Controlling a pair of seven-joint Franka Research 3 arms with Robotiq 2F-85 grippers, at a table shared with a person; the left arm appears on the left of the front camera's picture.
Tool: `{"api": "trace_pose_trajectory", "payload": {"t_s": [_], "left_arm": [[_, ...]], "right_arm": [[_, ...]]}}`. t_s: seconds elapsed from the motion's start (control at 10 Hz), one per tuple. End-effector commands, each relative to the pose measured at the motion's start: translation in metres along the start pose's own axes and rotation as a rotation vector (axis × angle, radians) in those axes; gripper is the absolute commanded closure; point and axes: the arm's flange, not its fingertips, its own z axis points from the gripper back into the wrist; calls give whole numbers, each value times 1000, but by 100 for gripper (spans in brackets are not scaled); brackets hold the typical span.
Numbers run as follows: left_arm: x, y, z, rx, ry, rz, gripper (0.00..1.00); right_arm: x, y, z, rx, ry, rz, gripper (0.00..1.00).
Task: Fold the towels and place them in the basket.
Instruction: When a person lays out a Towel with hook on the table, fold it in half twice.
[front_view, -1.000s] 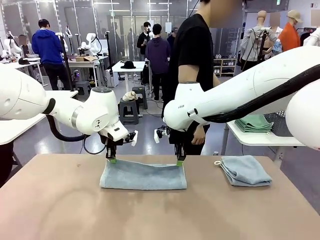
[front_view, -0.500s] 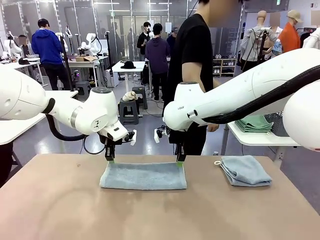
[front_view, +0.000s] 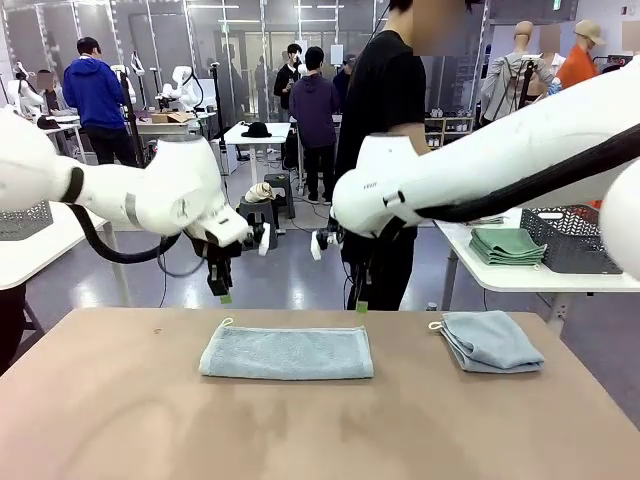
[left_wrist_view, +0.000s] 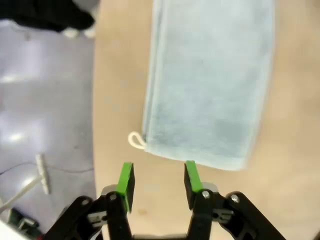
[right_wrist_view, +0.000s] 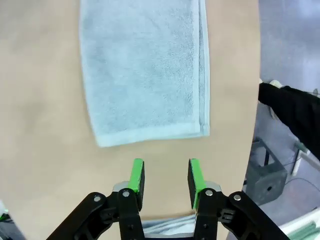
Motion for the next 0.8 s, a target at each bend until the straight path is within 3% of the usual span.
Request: {"api": "trace_pose_trajectory", "payload": {"t_s": [0.0,0.3,0.5,0.7], "left_arm": [[-29,-20,70,-82,-102,38,48],[-76,-45,146,-20,-266,33,48],[-119,-61,171,8,-368,53,48],[-167,-72,181,13,-479,92,48]], "right_arm": [[-7,44,56,-7,-38,-142,55],[-12,100,117,-34,-173,-432,55],[-30,135,135,-33,-285,-639,55],[-55,146,135,11,-325,-843,55]]}}
